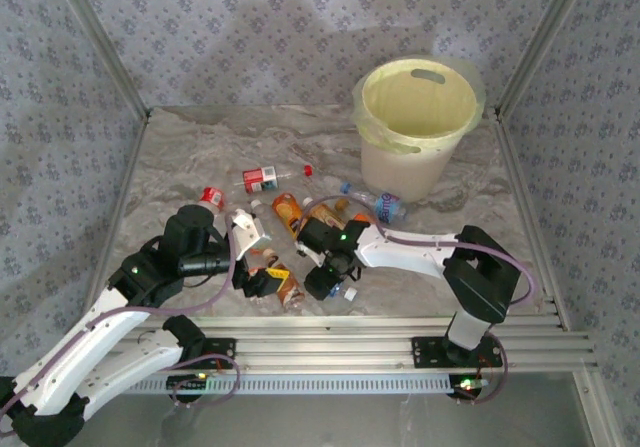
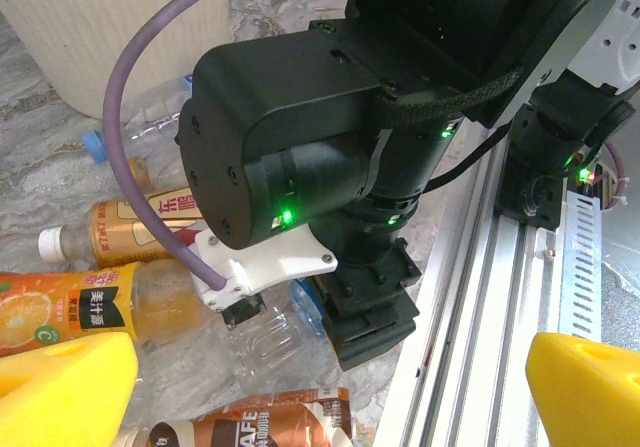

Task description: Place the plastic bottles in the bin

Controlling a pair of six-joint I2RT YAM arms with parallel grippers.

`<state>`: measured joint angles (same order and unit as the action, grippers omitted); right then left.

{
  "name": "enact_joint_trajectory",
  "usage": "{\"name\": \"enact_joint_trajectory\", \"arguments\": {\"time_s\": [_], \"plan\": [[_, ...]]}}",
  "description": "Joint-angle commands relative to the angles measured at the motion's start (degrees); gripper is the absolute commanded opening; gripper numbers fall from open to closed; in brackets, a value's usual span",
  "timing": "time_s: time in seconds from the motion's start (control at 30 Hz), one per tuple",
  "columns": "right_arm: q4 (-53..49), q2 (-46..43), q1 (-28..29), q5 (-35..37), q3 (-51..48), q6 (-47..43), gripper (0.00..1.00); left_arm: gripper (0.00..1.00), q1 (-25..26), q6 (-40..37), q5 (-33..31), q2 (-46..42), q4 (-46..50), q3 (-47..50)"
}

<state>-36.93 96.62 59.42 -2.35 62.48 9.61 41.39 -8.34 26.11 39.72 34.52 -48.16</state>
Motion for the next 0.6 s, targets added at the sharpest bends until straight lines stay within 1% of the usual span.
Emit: {"name": "enact_joint_trajectory", "arguments": {"time_s": [0.0, 0.2, 0.47, 0.57], "plan": [[-0.2, 1.3, 0.5, -0.3, -0.1, -1.0, 0.81, 1.00, 0.4, 0.1, 0.1, -0.9, -0.6, 0.4], [0.3, 2.3, 0.8, 0.1, 0.0, -1.2, 0.79, 1.00, 0.4, 0.1, 0.1, -0.9, -0.6, 0.5], [0.2, 0.5, 1.1, 0.1, -0.8, -1.4, 0.66, 1.00, 0.4, 0.2, 0.1, -0.9, -1.0, 0.5], [0.2, -1.1, 1.1, 0.2, -1.7, -1.3, 0.64, 1.00, 0.4, 0.4, 0.3, -0.8, -1.6, 0.3]]}}
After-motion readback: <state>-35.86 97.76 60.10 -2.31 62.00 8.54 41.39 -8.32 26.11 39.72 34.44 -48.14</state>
